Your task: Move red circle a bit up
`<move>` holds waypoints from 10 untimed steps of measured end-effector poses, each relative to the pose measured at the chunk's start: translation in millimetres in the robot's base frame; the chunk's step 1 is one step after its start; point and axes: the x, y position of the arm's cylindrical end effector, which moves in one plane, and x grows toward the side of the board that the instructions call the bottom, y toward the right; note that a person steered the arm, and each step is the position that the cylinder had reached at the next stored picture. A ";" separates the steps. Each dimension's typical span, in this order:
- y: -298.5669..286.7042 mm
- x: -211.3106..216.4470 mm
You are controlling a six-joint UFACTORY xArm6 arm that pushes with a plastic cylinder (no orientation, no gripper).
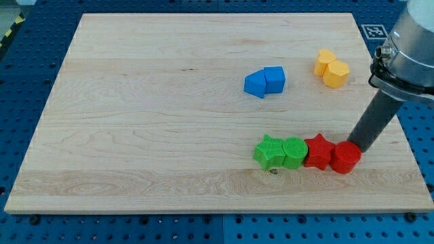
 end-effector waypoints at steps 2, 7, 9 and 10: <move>58.4 32.6; 7.4 66.3; -14.1 66.4; -21.7 66.4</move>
